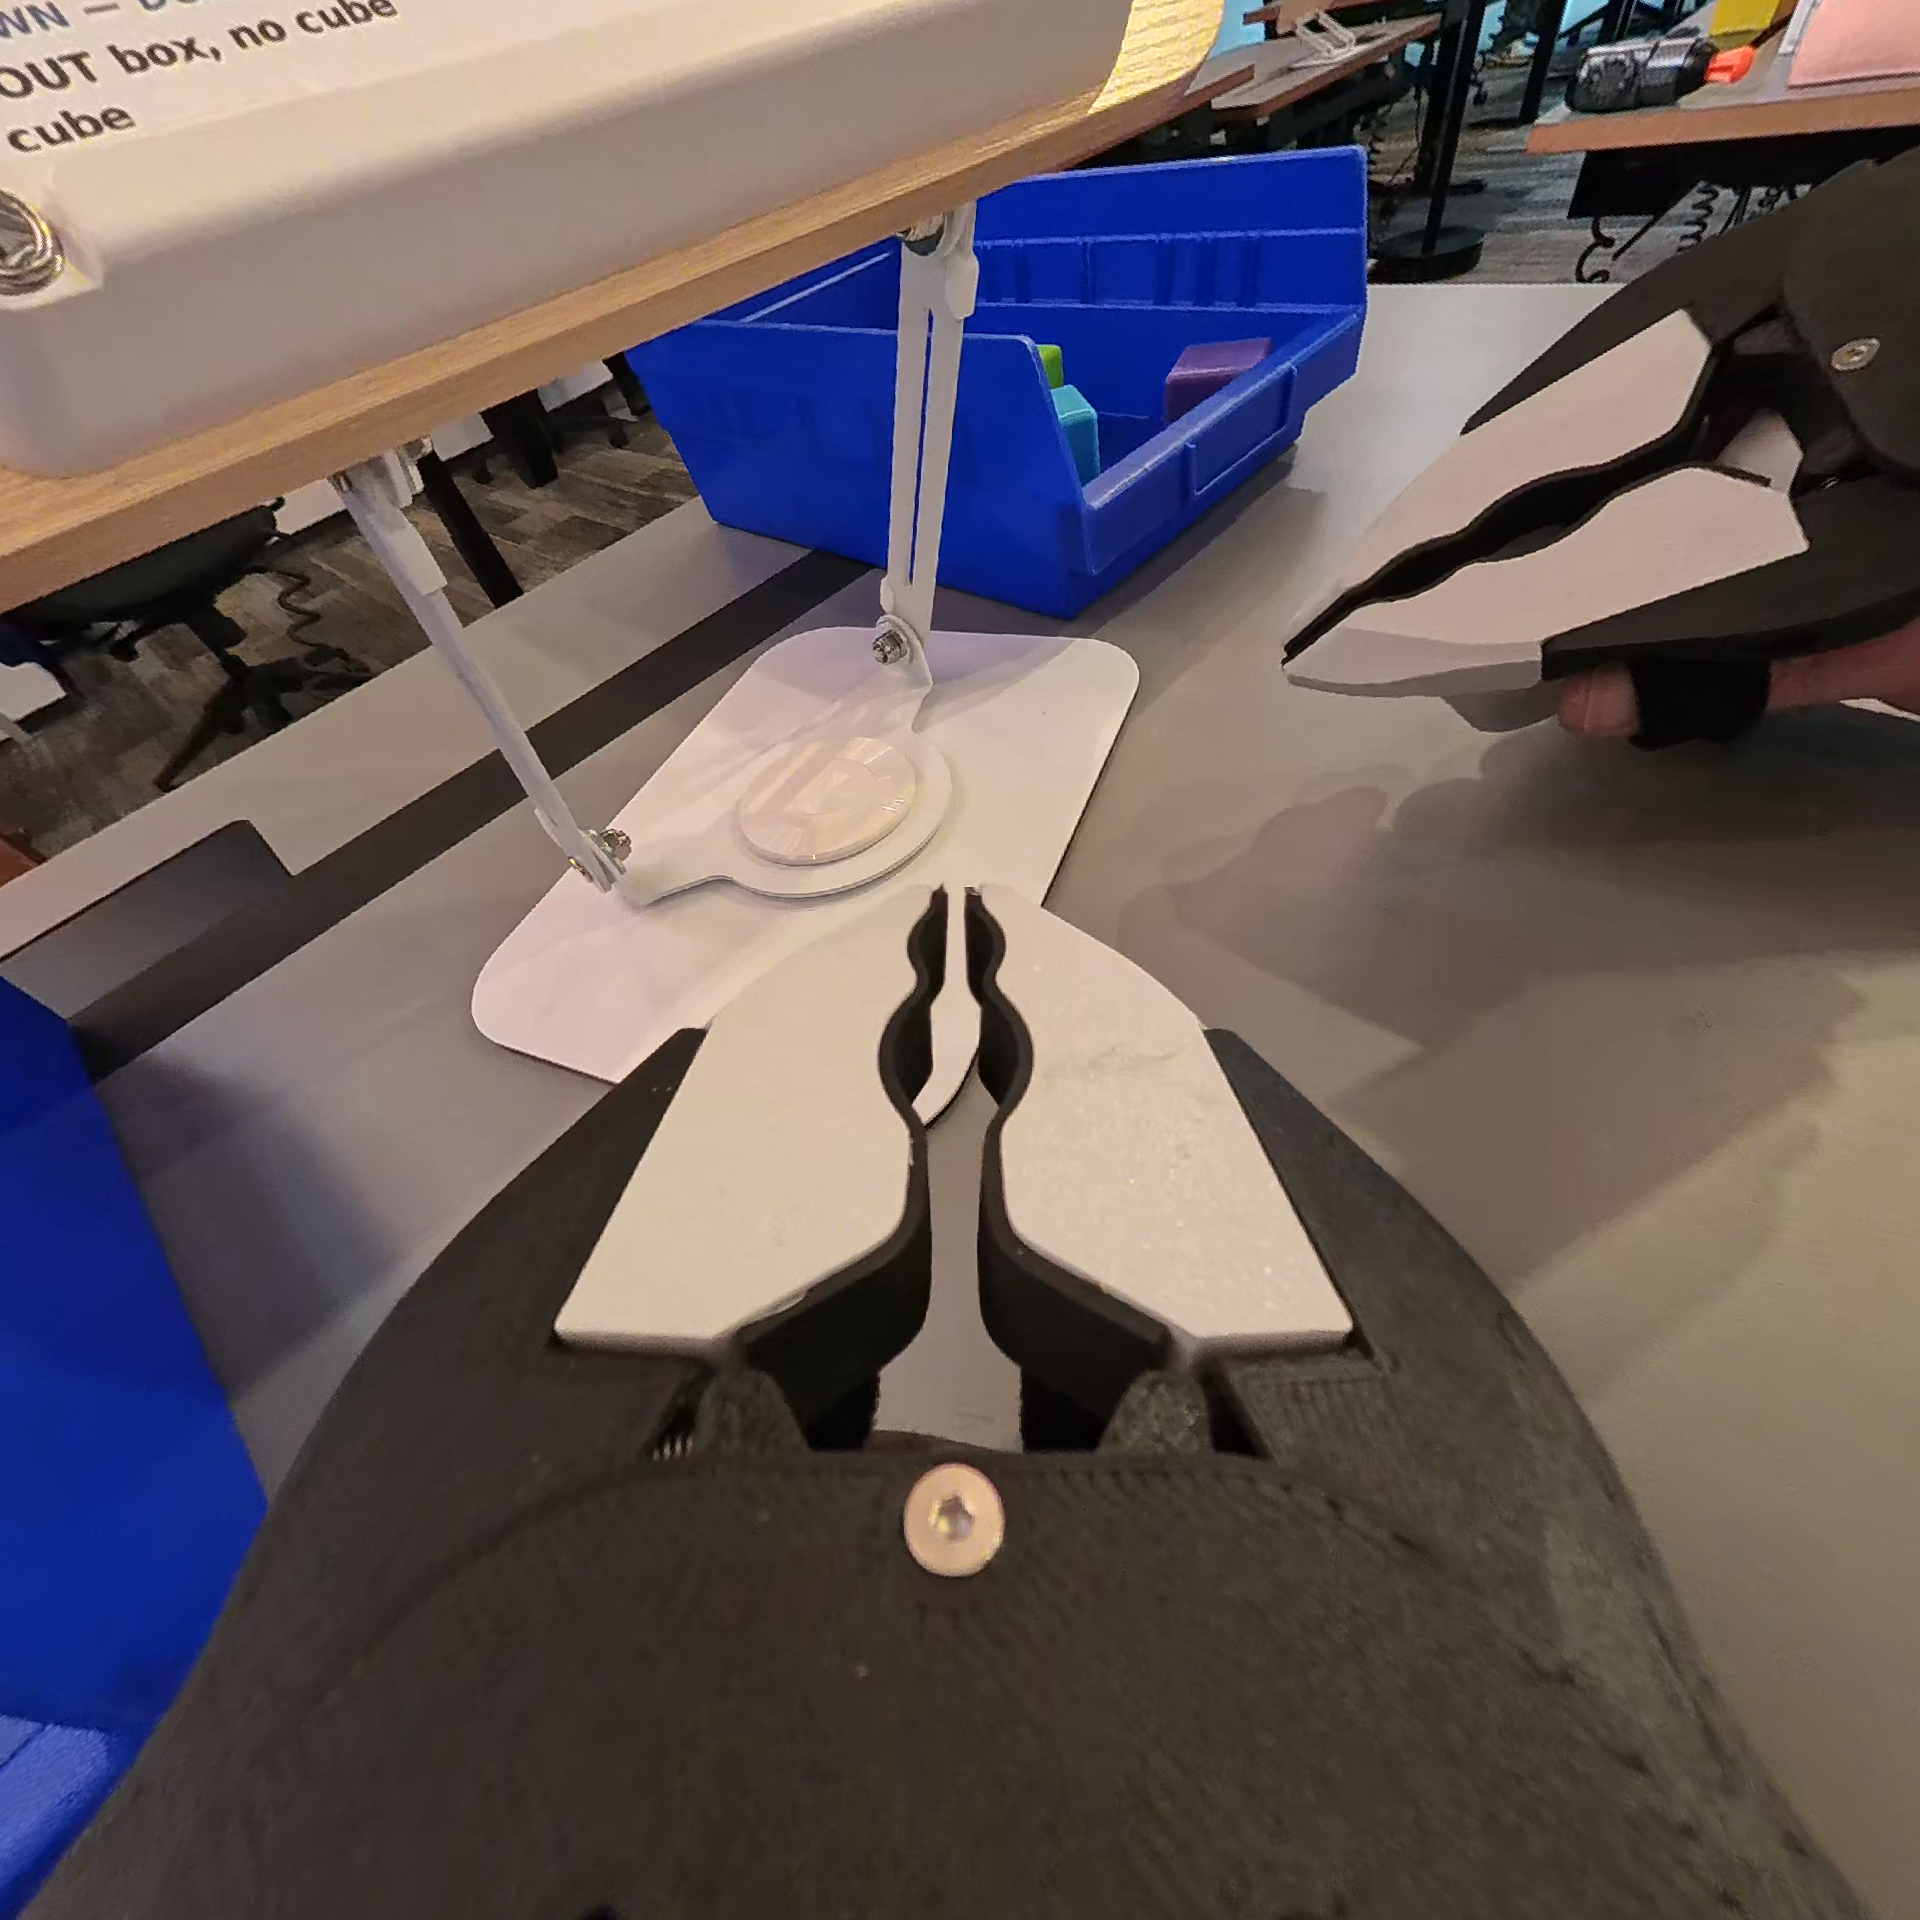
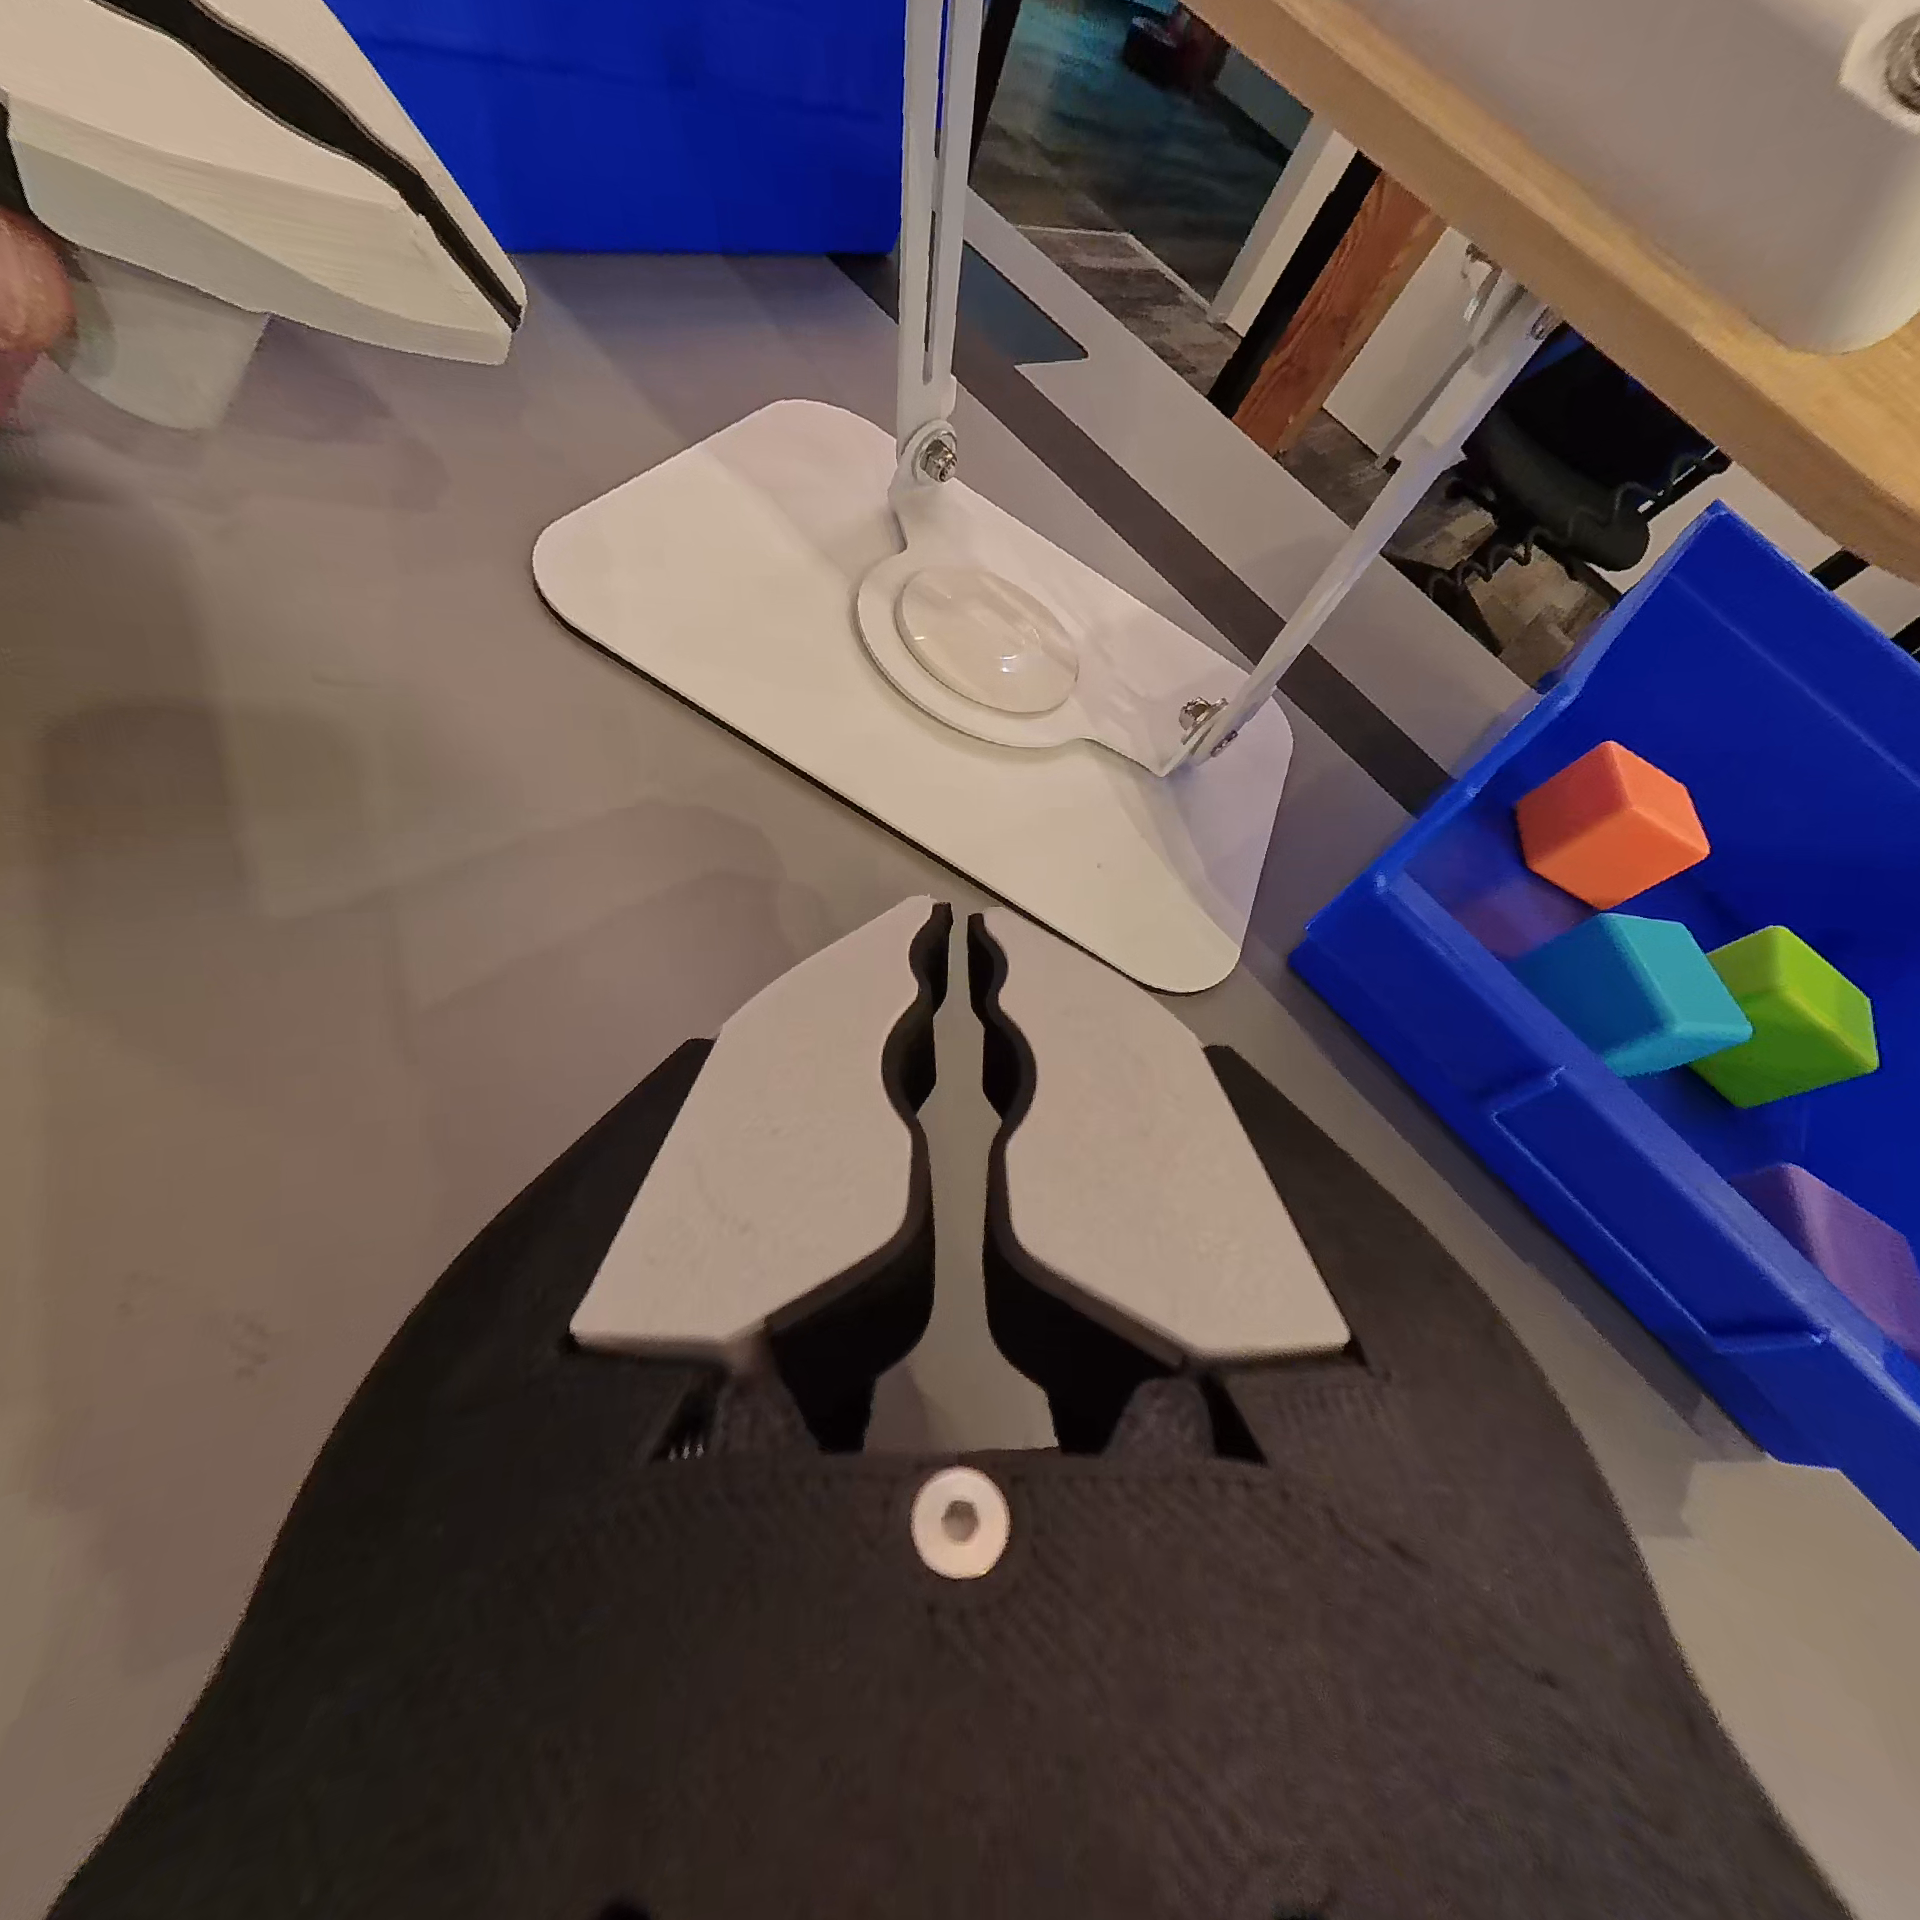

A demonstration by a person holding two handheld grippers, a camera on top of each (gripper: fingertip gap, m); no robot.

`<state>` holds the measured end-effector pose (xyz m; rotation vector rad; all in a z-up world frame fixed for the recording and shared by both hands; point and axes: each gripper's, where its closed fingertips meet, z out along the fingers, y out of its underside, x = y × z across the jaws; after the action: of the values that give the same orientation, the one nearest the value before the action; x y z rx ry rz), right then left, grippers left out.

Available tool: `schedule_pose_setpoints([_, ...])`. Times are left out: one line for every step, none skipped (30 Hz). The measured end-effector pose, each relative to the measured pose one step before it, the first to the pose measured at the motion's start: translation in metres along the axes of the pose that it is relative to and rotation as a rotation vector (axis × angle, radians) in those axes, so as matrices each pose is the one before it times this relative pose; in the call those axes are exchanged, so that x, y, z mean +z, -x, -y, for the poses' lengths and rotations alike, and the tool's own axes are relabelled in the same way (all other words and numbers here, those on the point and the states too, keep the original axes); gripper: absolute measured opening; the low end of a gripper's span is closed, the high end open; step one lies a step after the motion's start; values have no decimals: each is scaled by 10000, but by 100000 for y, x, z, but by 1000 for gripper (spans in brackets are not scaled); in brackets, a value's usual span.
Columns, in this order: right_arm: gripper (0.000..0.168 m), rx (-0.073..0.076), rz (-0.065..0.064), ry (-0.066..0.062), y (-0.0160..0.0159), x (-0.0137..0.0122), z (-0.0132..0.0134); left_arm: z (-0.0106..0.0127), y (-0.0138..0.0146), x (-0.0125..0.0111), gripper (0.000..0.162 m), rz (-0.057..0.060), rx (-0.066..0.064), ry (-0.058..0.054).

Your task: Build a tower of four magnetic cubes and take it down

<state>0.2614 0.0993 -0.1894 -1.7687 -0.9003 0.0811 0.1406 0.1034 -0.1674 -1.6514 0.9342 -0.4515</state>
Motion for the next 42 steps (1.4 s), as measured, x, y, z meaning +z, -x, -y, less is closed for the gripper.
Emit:
schedule_pose_setpoints([3, 5, -17, -15, -35, -27, 18, 18, 15, -15, 3, 25, 37, -13])
schedule_pose_setpoints([2, 1, 4, -20, 0, -15, 21, 2, -2, 0, 2, 18, 37, -2])
schedule_pose_setpoints([3, -16, 9, -1, 14, 1, -17, -7, -28, 8, 2, -7, 23, 5])
schedule_pose_setpoints([4, -28, 15, 10, 29, 15, -14, -8, -44, 6, 0, -14, 32, 9])
schedule_pose_setpoints([3, -24, 6, -3, 24, 4, -4, 3, -22, 6, 0, 7, 36, 0])
schedule_pose_setpoints([3, -16, 1, -15, 15, -9, 21, 5, 49, -10, 0, 46, 7, -5])
schedule_pose_setpoints([4, -18, 2, -11, 5, -7, 25, -1, 35, 12, 0, 17, -3, 2])
schedule_pose_setpoints([3, -25, -16, -1, -19, 2, 11, -1, 20, -6, 0, 7, 6, -2])
schedule_pose_setpoints([3, -24, 5, -10, 5, -5, 2, 7, 17, 0, 0, 12, 26, -13])
schedule_pose_setpoints([4, -16, 11, -16, 12, -5, 5, 1, -31, -6, 0, -7, 32, -4])
schedule_pose_setpoints([4, -6, -14, -2, -36, -8, -8, 2, -7, 5, 0, 5, 9, 3])
schedule_pose_setpoints([3, 12, -5, -6, -35, 2, 3, 5, 8, 8, 0, 7, 7, -1])
schedule_pose_setpoints([3, 21, 23, -22, 12, -11, 37, -6, -16, 10, 0, -9, 5, 0])
schedule_pose_setpoints([4, 17, 16, -14, 11, -8, 24, 14, 0, -11, 0, -9, -4, -9])
schedule_pose_setpoints([4, 4, 2, -4, 6, 3, 5, 26, -15, -22, 0, -13, -5, -22])
schedule_pose_setpoints([4, -6, 4, 0, 14, -3, 4, -4, -12, -12, 0, -16, -6, -3])
schedule_pose_setpoints([4, -7, 0, 9, 17, 24, -12, -10, 13, 1, 0, 7, -7, 8])
schedule_pose_setpoints([4, -4, -12, 6, -12, 1, -2, -11, 21, 6, 0, 8, -6, 9])
schedule_pose_setpoints([4, -4, 20, -15, 32, -9, 25, -16, -38, 10, 0, -21, 6, 10])
schedule_pose_setpoints([5, -7, 31, -14, 51, -5, 30, 5, -17, 7, 0, -7, 17, 1])
schedule_pose_setpoints([6, -31, 26, -19, 60, 1, 29, -8, -1, 13, 1, 14, 12, 7])
schedule_pose_setpoints([6, -43, 8, -3, 42, -14, 13, -2, 30, 4, 3, 27, 1, 4])
schedule_pose_setpoints([7, -38, -11, 8, 19, 2, -4, -6, 1, 8, 4, 3, -6, 7])
schedule_pose_setpoints([7, -29, -4, -10, 24, 7, 24, -6, 14, 4, 4, -1, -9, 2])
schedule_pose_setpoints([7, -17, -4, -7, 15, -9, 18, 0, -3, -5, 4, -5, -2, -3])
schedule_pose_setpoints([7, -11, -18, 10, -30, 6, -6, 0, -1, -6, 4, 1, 7, -1])
schedule_pose_setpoints([8, -5, -5, -1, -18, -4, -4, -7, -16, 2, 4, 3, 13, 3])
schedule_pose_setpoints([8, 13, 1, -18, -23, -13, 32, 4, 1, 12, 4, 5, 9, 3])
schedule_pose_setpoints([8, 17, -5, -9, -26, -20, 20, -9, -8, 0, 4, -4, 3, 10])
schedule_pose_setpoints([8, 9, -10, 1, -41, -2, 6, -6, 13, 8, 5, 11, -4, 7])
schedule_pose_setpoints([9, 10, -14, -7, -29, -8, 7, 2, 32, -9, 5, 19, -7, -7])
schedule_pose_setpoints([9, 15, -24, -5, -44, -2, 5, 19, 4, -3, 5, -1, -4, -10])
schedule_pose_setpoints([10, 12, -23, 3, -45, 5, 0, -7, 6, 3, 5, 2, -5, 5])
schedule_pose_setpoints([11, 3, -7, -2, -29, -16, 9, -1, 29, -1, 6, 22, 1, 1])
schedule_pose_setpoints([11, 4, -18, -11, -46, -10, 7, 13, 7, -5, 6, 12, 10, -11])
schedule_pose_setpoints([11, 13, -30, -8, -69, -25, 14, -6, -3, 3, 6, -7, -3, 5])
schedule_pose_setpoints([11, 17, -9, -3, -47, -9, 1, -20, -5, 15, 6, -6, -5, 11])
schedule_pose_setpoints([11, 8, 4, -3, -31, -17, 0, 12, 16, -2, 6, 11, 0, -2])
schedule_pose_setpoints([12, -4, 1, 11, -18, -5, -32, 9, 4, 3, 6, 10, 8, -4])
schedule_pose_setpoints([13, 1, -4, 12, -21, -6, -34, -17, -3, 10, 6, -4, 5, 9])
schedule_pose_setpoints([14, 8, 10, -11, -6, -10, 7, -12, -29, 17, 6, -10, 7, 10])
schedule_pose_setpoints([14, 2, 15, -9, 5, -18, 18, -2, -14, 14, 6, -3, 12, 10])
